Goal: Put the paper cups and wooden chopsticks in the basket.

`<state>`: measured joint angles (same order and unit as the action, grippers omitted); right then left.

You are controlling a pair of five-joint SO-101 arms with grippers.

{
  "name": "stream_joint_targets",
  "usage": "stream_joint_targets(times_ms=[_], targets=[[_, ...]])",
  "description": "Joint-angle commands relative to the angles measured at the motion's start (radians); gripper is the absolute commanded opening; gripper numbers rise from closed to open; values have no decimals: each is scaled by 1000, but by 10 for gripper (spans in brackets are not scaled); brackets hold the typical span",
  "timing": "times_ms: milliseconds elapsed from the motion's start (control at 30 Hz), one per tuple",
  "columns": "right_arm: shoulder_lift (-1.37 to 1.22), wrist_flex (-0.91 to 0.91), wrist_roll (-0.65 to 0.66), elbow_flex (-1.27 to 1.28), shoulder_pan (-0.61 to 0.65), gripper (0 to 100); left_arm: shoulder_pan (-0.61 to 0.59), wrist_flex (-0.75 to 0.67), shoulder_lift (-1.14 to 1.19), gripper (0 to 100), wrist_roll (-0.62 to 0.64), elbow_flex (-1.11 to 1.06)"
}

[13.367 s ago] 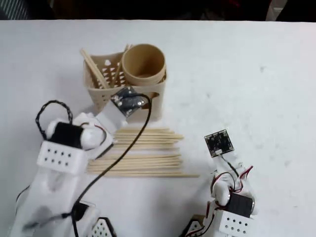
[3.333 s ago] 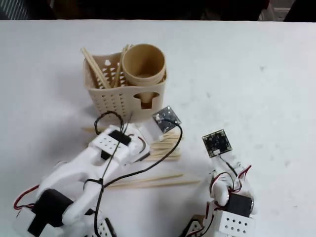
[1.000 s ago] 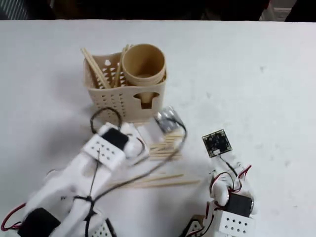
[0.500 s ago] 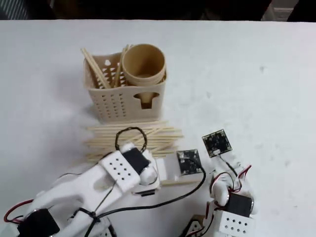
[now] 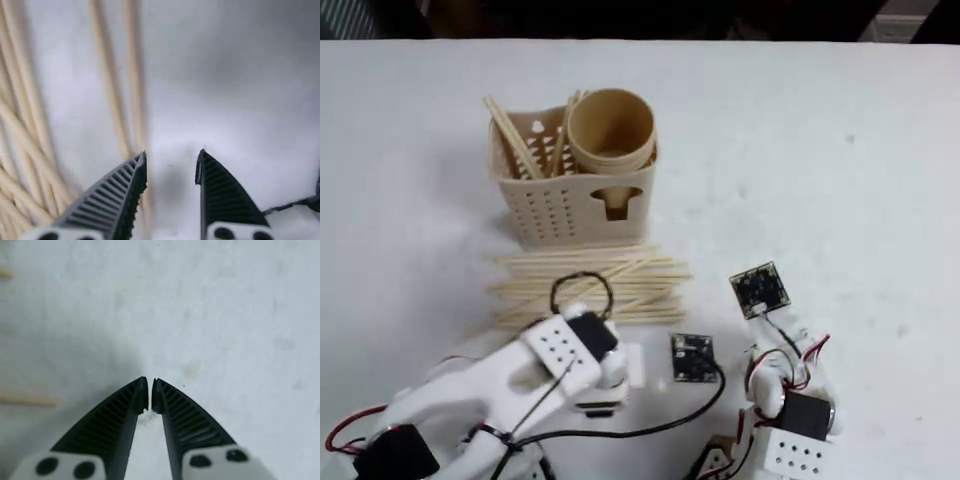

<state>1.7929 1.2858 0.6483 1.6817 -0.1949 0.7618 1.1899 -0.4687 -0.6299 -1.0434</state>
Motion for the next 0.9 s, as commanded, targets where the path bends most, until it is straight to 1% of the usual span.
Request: stream_joint_targets(times_ms=[0,100,267,333,433,500,600,700,867], targets=[[10,2,8,9,13,33,-68,-66,-25,176,-15,-32],[10,2,8,9,13,33,-102,-80,-25,167,-15,-38],[10,2,8,9,13,33,-153,-152,-25,94,-11,-66],[10,2,8,9,13,33,-159,-183,-25,77,-11,-83],[10,2,8,9,13,33,-163,-190,-27,59,-6,-78],[10,2,8,9,13,33,-185,-192,-27,52,9,-63],[10,2,8,9,13,33,-259,-192,-27,53,66,-26],[10,2,8,9,13,33,-315,-193,-27,53,74,3],[10,2,8,9,13,33,-349,-269,-27,53,77,-12]])
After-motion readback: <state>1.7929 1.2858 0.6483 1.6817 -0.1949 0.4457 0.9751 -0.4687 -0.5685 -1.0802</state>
